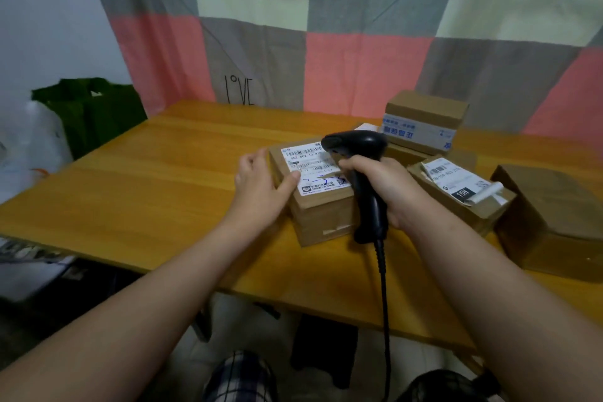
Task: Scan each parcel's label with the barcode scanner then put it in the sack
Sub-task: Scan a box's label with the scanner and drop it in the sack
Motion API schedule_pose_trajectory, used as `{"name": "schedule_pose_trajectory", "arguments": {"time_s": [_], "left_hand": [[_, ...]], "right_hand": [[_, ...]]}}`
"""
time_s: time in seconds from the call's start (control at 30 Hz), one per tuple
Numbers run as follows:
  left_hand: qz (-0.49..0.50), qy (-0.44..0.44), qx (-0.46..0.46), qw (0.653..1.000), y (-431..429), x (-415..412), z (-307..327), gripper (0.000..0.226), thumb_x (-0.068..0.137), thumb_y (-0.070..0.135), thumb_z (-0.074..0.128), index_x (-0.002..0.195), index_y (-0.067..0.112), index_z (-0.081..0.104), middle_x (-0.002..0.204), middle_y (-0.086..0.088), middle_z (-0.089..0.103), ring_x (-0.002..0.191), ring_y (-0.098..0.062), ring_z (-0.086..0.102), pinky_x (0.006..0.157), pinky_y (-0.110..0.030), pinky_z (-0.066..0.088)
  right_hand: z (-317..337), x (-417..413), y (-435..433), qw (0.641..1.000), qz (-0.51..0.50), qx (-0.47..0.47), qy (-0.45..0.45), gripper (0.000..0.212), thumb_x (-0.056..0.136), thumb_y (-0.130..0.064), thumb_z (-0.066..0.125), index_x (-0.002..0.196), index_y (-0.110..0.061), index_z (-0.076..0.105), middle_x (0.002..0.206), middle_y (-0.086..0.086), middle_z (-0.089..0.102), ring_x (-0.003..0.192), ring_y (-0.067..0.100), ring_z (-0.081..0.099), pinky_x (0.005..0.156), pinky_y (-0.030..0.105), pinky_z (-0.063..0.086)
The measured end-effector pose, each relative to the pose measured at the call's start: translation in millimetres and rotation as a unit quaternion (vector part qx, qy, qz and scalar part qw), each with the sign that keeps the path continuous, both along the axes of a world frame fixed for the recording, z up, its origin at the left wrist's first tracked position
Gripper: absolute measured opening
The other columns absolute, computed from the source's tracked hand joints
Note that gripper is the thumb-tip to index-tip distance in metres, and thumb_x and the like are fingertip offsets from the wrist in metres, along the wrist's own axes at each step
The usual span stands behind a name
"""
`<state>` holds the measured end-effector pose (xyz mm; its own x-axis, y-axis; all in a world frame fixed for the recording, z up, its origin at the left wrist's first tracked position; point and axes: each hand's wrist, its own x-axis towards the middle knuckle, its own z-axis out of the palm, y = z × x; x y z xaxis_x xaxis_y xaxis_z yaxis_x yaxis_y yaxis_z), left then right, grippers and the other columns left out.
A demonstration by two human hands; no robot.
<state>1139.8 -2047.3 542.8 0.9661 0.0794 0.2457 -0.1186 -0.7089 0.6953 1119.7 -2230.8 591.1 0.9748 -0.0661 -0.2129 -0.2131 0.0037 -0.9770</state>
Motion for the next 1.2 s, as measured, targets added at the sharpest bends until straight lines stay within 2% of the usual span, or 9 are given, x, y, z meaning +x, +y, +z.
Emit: {"name": "schedule_pose_trajectory", "arguments": {"time_s": [0.1,0.2,0.27,0.4,0.5,0.6,0.8,1.03,1.2], "left_hand": [[-0.035,0.19,-0.115,0.974,0.3,2.1,-10.9,0.076,0.086,0.065,0.046,0.145,0.018,0.038,0.146,-0.013,0.042,0.135,-0.032,0.038,0.114,-0.043,0.029],[-0.083,0.17,-0.294,0.937,-5.6,-11.7,-17.8,0.062,0.09,0.056,0.046,0.145,0.029,0.036,0.135,0.001,0.056,0.122,-0.021,0.054,0.109,-0.042,0.038],[-0.1,0.135,-0.316,0.934,-3.5,-21.0,-14.5,0.056,0.098,0.041,0.045,0.149,0.031,0.024,0.137,0.004,0.054,0.12,-0.017,0.054,0.105,-0.037,0.04],[-0.115,0.098,-0.371,0.916,13.9,-38.6,-7.3,0.062,0.096,0.025,0.055,0.144,0.038,0.018,0.117,-0.002,0.065,0.093,-0.013,0.068,0.075,-0.025,0.054],[-0.114,0.029,-0.302,0.946,27.8,-50.5,-6.9,0.077,0.088,0.011,0.066,0.142,0.031,0.016,0.108,0.0,0.059,0.084,-0.002,0.066,0.069,-0.015,0.054],[-0.114,0.01,-0.28,0.953,38.1,-55.9,-12.6,0.087,0.081,0.007,0.073,0.141,0.028,0.013,0.116,0.005,0.05,0.1,-0.004,0.059,0.076,-0.015,0.054],[-0.09,0.0,-0.315,0.945,43.1,-57.6,-21.7,0.084,0.08,0.007,0.074,0.138,0.027,0.017,0.129,-0.01,0.051,0.112,-0.02,0.06,0.076,-0.021,0.057],[-0.089,-0.003,-0.303,0.949,45.7,-53.7,-23.3,0.083,0.078,0.015,0.077,0.131,0.037,0.018,0.133,-0.009,0.048,0.122,-0.025,0.053,0.092,-0.035,0.053],[-0.093,-0.02,-0.299,0.949,44.5,-52.1,-23.1,0.081,0.078,0.012,0.077,0.13,0.035,0.019,0.131,-0.008,0.048,0.123,-0.026,0.053,0.092,-0.035,0.053]], "right_hand": [[-2.2,-14.1,8.5,1.0,0.025,-0.01,0.006,0.032,0.082,-0.022,0.071,0.108,-0.005,0.065,0.088,0.013,0.072,0.072,0.025,0.07,0.056,0.027,0.054],[-4.4,-30.1,14.1,0.999,0.019,0.029,-0.016,0.02,0.086,-0.015,0.067,0.102,-0.005,0.065,0.074,0.006,0.07,0.06,0.017,0.067,0.047,0.02,0.049],[-2.6,-42.5,14.8,0.997,0.012,0.074,-0.037,0.017,0.087,-0.013,0.066,0.102,-0.005,0.065,0.065,0.001,0.07,0.054,0.011,0.067,0.044,0.016,0.047],[-7.4,-61.0,14.5,0.996,0.0,0.054,-0.066,0.02,0.087,-0.016,0.066,0.105,-0.008,0.065,0.083,0.005,0.072,0.077,0.019,0.071,0.067,0.027,0.055],[-18.4,-76.8,17.0,0.987,-0.022,-0.065,-0.143,0.027,0.085,-0.028,0.071,0.11,-0.018,0.065,0.099,-0.003,0.069,0.096,0.009,0.063,0.075,0.022,0.048],[-27.1,-95.9,19.1,0.967,-0.026,-0.105,-0.23,0.018,0.083,-0.029,0.073,0.099,-0.027,0.065,0.082,-0.015,0.065,0.077,-0.008,0.059,0.063,0.008,0.043],[-37.2,-112.1,26.9,0.956,-0.039,-0.105,-0.272,0.013,0.081,-0.026,0.075,0.08,-0.034,0.064,0.066,-0.012,0.064,0.071,0.012,0.065,0.068,0.033,0.053],[-36.8,-116.5,29.1,0.955,-0.028,-0.103,-0.275,0.015,0.083,-0.027,0.073,0.08,-0.037,0.062,0.064,-0.012,0.064,0.071,0.01,0.065,0.067,0.03,0.052],[-37.3,-117.0,28.1,0.954,-0.029,-0.108,-0.279,0.013,0.081,-0.027,0.074,0.078,-0.035,0.063,0.059,-0.016,0.063,0.067,0.005,0.064,0.065,0.027,0.05]]}}
